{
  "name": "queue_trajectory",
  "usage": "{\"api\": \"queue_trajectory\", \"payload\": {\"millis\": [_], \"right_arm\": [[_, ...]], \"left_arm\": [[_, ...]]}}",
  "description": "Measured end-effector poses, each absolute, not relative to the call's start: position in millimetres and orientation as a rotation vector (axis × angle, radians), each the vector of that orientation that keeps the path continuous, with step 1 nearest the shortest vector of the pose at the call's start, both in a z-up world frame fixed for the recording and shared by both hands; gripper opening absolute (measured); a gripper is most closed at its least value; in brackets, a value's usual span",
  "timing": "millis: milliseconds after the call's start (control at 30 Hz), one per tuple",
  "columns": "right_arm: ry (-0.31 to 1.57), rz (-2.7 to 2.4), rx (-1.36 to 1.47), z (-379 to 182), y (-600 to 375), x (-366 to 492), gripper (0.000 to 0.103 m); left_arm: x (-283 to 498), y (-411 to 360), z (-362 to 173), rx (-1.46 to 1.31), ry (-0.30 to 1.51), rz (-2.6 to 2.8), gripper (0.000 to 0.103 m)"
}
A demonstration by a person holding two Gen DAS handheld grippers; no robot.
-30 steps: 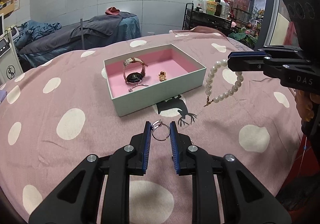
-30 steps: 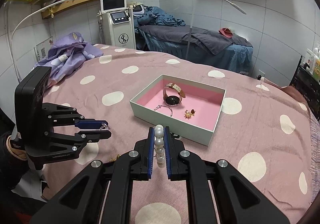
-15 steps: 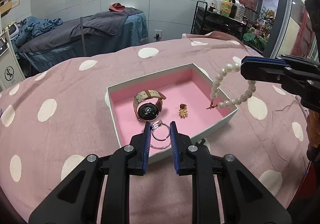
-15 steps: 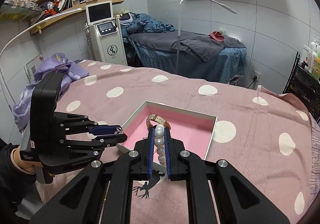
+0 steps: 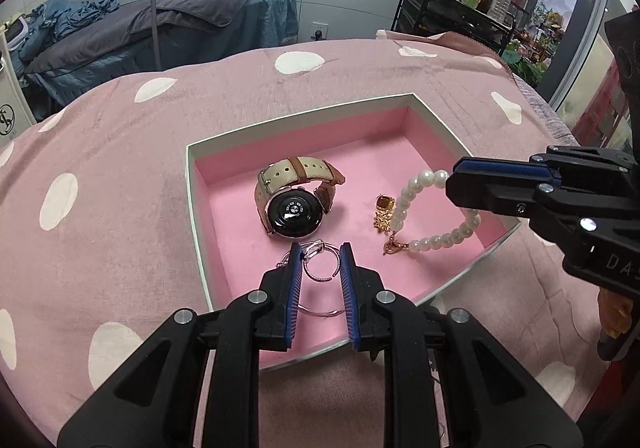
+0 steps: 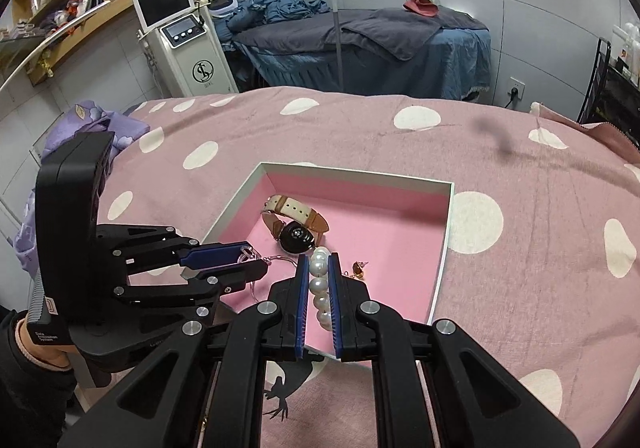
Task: Organize jewelry
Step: 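Lower ring and pearl bracelet into the box and open both tools, then move both tools toward the gold charm cluster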
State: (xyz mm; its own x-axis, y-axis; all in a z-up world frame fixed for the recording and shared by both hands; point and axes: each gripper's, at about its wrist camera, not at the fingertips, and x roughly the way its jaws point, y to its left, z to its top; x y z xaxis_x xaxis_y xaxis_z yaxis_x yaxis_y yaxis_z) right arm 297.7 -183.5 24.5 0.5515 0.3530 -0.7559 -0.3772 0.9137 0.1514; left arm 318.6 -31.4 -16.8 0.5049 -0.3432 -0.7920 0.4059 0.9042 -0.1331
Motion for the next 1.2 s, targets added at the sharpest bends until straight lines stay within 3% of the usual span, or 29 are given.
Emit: {"api": "queue_trajectory", "payload": {"millis": [600, 633, 733, 867, 933, 1067, 1100, 1200], "right_arm": [[0.912, 0.395, -0.146, 6, -185, 300, 0.01], [0.912, 0.391, -0.149, 6, -185, 300, 0.01], [0.909, 0.389, -0.148, 5, -187, 300, 0.019], [0.876, 0.382, -0.138, 11, -192, 295, 0.023], [0.844, 0.372, -0.129, 17, -197, 291, 0.03], [0.791, 0.345, -0.09, 28, -210, 278, 0.053], [0.785, 0.336, -0.079, 30, -213, 274, 0.061], [0.772, 0.344, -0.062, 32, -217, 256, 0.069]], "left_arm": [[329, -43, -30, 0.122, 0.965, -0.451, 0.021], [328, -43, -30, 0.127, 0.962, -0.448, 0.024], [328, -43, -28, 0.127, 0.948, -0.433, 0.047], [325, -41, -22, 0.129, 0.926, -0.432, 0.053], [320, -41, -16, 0.143, 0.902, -0.425, 0.061], [299, -35, 3, 0.158, 0.802, -0.391, 0.082], [291, -32, 8, 0.156, 0.775, -0.381, 0.084], [267, -24, 15, 0.144, 0.719, -0.362, 0.091]]}}
